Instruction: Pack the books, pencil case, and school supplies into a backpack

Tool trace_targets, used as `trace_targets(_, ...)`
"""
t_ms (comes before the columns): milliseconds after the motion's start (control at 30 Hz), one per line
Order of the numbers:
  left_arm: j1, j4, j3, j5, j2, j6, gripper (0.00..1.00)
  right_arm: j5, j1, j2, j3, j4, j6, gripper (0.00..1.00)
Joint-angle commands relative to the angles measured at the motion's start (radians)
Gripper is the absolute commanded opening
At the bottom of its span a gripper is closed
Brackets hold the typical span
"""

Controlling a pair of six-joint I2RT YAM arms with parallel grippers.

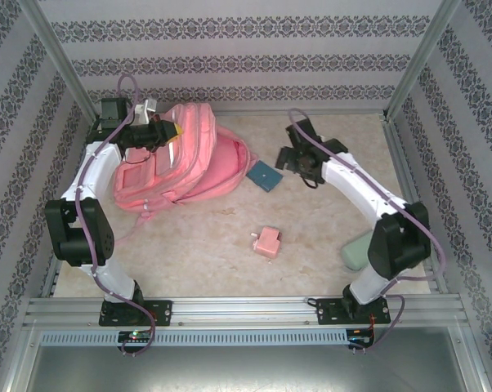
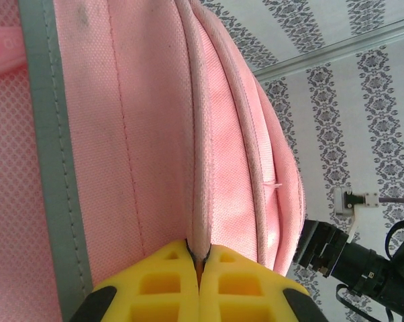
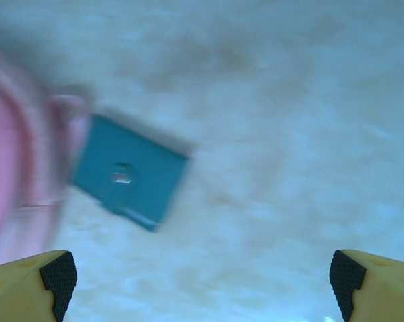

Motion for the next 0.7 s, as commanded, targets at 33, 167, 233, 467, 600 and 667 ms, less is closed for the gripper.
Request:
trace_targets(33,-0.017,0.043,0.006,0.030,0.007,0.040,0.00,0.042,-0.143,-0.105,-0.173,-0.181,0.074,0.98)
trace_targets(167,-0.020,0.037,0.008,0.031,0.011,0.048,0.00,0.081,-0.242,-0.230,-0.334,-0.220,0.125,0.98)
trace_targets(233,-0.020,0.033,0.009,0.030,0.013,0.052,0.00,0.086,-0.301,-0.284,-0.391,-0.247,0.151,0.98)
trace_targets(467,-0.019,0.034,0.010,0.036,0.017,0.055,0.00,0.122,-0.475,-0.449,-0.535,-0.273,0.234,0.98)
trace_targets(600,-0.021,0.030,0.011,0.036,0.017,0.057,0.00,0.032,-0.574,-0.470,-0.609,-0.193,0.229,0.98)
trace_targets(667,-0.020,0.026,0.013,0.036,0.016,0.059,0.00,-0.030,-0.604,-0.450,-0.634,-0.145,0.214,0.98)
